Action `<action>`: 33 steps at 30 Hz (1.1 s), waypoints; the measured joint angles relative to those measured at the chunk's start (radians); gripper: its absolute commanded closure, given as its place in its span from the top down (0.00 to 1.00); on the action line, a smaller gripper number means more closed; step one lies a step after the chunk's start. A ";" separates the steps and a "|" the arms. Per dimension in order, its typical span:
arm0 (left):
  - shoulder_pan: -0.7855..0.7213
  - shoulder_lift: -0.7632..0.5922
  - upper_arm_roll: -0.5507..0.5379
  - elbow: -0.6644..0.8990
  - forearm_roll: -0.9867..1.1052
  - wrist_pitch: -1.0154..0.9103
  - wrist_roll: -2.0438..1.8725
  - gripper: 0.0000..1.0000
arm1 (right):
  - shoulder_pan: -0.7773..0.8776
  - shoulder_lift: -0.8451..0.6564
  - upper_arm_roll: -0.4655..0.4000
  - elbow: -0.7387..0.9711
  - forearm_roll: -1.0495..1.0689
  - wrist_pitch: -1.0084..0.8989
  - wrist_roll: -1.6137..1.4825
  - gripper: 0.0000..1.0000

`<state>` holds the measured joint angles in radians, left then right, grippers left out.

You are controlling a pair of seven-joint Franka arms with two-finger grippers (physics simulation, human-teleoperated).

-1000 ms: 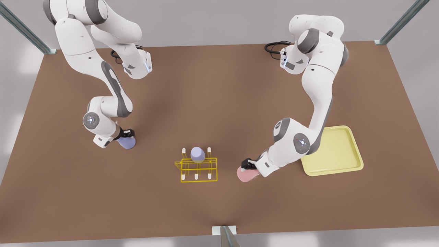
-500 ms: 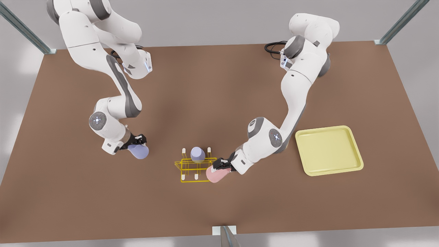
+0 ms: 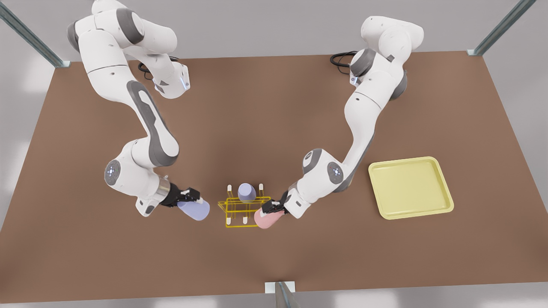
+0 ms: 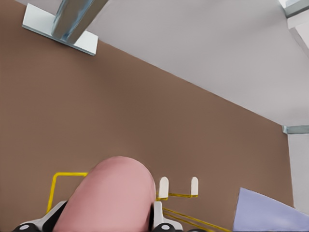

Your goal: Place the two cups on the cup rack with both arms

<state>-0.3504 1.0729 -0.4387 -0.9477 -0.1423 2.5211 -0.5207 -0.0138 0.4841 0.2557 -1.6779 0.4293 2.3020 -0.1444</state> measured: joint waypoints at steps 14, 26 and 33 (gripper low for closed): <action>0.036 -0.243 0.046 0.003 0.089 -0.242 -0.066 1.00 | 0.050 0.255 -0.001 0.376 0.101 -0.109 0.000 0.82; 0.353 -0.839 0.202 -0.615 0.184 -0.959 0.149 1.00 | 0.085 0.265 -0.003 0.364 0.098 -0.147 0.007 0.82; 0.371 -0.812 0.203 -0.619 0.174 -1.027 0.289 1.00 | 0.097 0.281 -0.002 0.368 0.077 -0.153 0.027 1.00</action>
<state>0.0206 0.2614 -0.2354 -1.5668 0.0319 1.4941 -0.2321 0.0834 0.7654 0.2532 -1.3095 0.5068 2.1494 -0.1170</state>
